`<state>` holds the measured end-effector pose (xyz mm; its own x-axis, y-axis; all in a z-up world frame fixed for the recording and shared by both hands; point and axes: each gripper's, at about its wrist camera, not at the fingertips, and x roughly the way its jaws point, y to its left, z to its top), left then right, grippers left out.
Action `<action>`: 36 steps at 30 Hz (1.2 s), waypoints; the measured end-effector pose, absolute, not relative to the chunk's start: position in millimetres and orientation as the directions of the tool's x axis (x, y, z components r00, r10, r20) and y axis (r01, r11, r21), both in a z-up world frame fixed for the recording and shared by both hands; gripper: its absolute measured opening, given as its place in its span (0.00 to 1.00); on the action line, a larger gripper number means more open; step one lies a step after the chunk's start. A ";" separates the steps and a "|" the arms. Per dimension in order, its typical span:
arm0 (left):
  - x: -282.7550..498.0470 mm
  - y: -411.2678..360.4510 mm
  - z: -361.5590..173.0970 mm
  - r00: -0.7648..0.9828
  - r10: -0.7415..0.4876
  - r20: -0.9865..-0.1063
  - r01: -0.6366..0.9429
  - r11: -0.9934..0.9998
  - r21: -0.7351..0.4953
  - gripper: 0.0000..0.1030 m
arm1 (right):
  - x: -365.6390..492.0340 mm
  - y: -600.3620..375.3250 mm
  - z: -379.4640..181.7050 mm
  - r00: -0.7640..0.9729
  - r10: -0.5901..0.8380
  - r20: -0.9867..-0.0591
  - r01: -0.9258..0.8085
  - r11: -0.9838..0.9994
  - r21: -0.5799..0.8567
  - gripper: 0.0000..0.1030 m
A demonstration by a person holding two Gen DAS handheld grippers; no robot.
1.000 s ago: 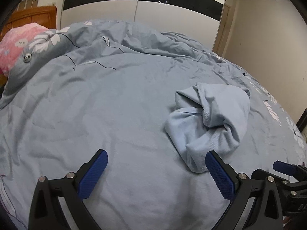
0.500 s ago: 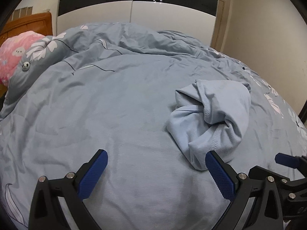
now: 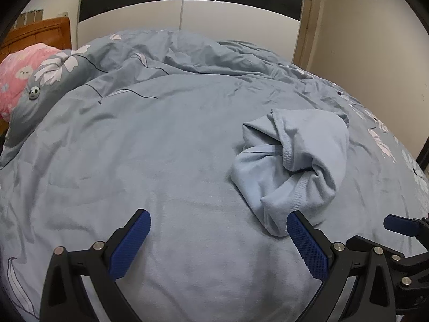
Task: Fold clothes
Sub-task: 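Move both grippers toward the crumpled light-blue shirt on the bed, then grasp the shirt edge with the right gripper and lift it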
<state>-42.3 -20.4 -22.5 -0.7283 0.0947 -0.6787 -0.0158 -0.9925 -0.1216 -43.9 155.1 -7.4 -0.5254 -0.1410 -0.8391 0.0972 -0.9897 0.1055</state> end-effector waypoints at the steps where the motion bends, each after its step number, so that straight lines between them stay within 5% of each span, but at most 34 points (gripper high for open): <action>1: -42.5 -19.8 -22.6 -0.729 0.090 -0.679 -0.016 -0.993 -0.114 1.00 | -44.0 154.8 -7.3 -0.525 -0.142 -0.839 0.098 -0.990 0.106 1.00; 27: -36.4 -46.0 -21.3 -0.738 0.018 -0.675 0.079 -0.990 -0.113 1.00 | -79.9 141.4 4.0 -0.581 -0.137 -0.803 0.083 -0.991 0.109 0.98; 29: -35.2 -50.7 -18.7 -0.745 0.000 -0.667 0.094 -0.990 -0.105 1.00 | -93.0 128.7 9.5 -0.594 -0.154 -0.790 0.114 -0.988 0.107 0.88; 36: -40.3 -61.3 -21.8 -0.741 -0.003 -0.671 0.111 -0.987 -0.118 1.00 | -116.2 110.5 11.4 -0.549 -0.214 -0.808 0.146 -0.976 0.159 0.29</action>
